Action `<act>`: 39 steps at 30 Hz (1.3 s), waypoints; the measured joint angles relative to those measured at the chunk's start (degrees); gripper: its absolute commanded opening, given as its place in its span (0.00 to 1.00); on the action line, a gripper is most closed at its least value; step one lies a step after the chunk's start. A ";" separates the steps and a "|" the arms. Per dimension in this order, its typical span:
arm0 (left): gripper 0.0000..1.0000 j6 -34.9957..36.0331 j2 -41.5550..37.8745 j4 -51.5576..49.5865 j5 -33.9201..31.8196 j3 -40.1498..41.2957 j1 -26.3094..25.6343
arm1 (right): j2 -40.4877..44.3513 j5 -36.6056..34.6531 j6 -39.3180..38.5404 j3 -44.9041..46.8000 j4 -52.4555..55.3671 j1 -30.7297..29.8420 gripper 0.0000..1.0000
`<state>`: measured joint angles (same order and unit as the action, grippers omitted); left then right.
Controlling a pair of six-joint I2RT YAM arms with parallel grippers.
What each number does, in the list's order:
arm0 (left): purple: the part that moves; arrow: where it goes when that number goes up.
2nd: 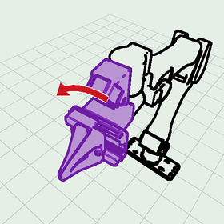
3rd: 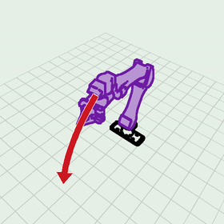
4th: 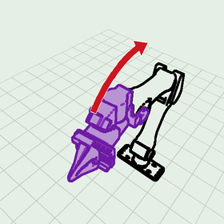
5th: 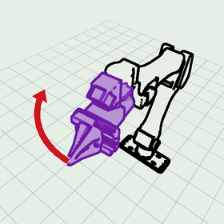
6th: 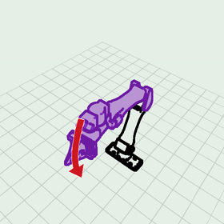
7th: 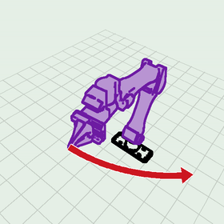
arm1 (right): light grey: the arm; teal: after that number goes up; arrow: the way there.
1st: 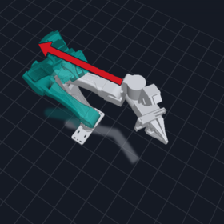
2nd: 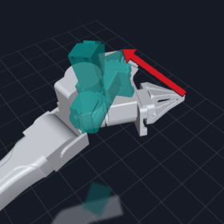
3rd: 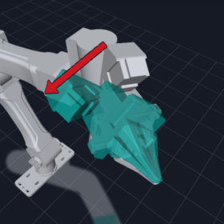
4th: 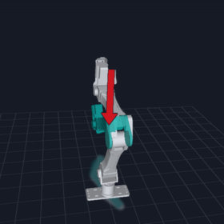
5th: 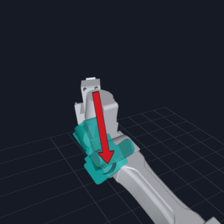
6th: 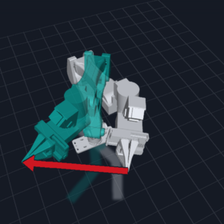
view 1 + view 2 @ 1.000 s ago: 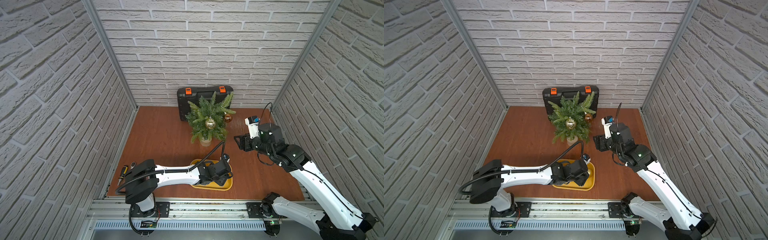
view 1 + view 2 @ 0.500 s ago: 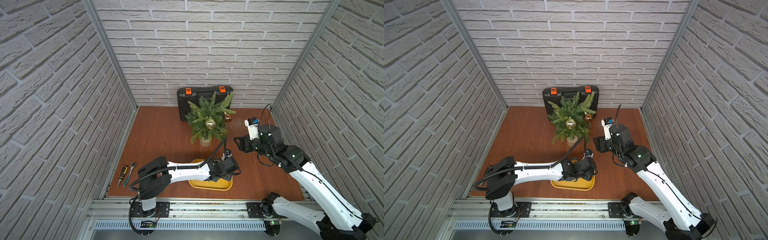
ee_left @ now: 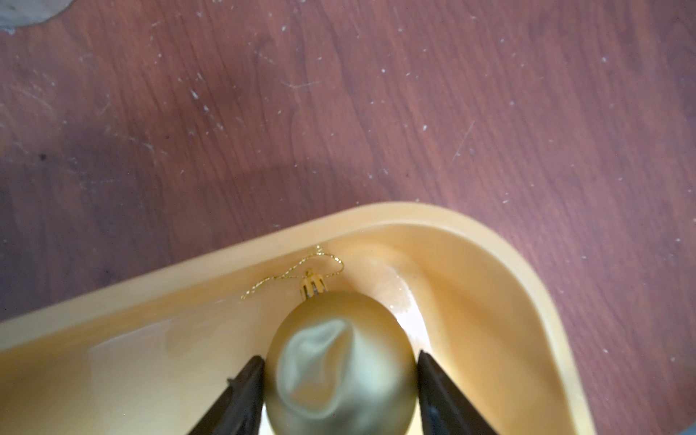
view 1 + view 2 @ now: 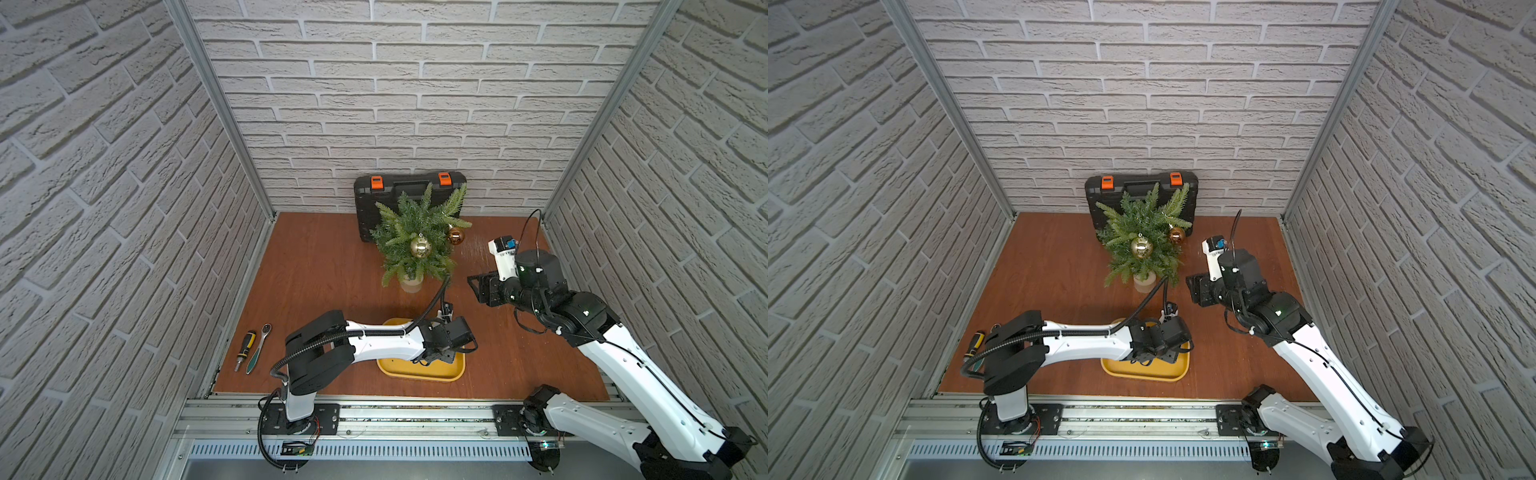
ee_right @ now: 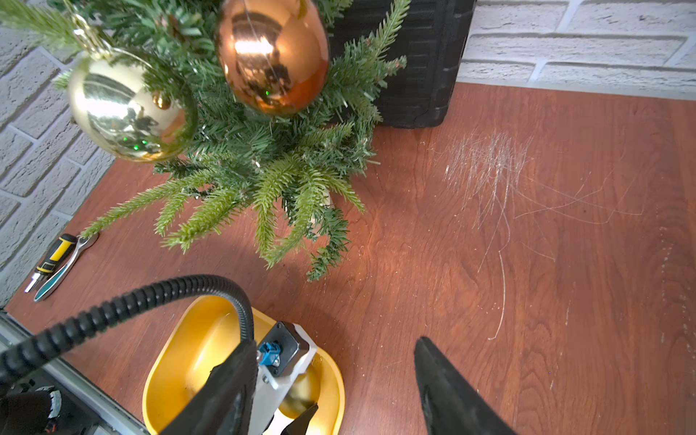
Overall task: Decorate the small christmas tree with ornaments
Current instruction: Pick up an ornament from the container.
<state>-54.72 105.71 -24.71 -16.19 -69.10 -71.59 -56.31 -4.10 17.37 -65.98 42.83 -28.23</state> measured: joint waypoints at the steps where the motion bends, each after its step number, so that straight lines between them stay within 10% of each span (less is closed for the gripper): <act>1: 0.65 -0.26 -0.26 0.02 0.04 0.59 0.24 | -0.02 0.13 0.04 0.04 0.02 0.00 0.67; 39: 0.55 4.83 -3.15 -1.05 -0.61 3.58 0.17 | -0.48 1.31 -0.07 0.00 0.37 0.00 0.66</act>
<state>-49.89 102.56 -25.76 -16.80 -65.52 -71.42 -56.80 -2.79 17.30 -65.98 43.20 -28.23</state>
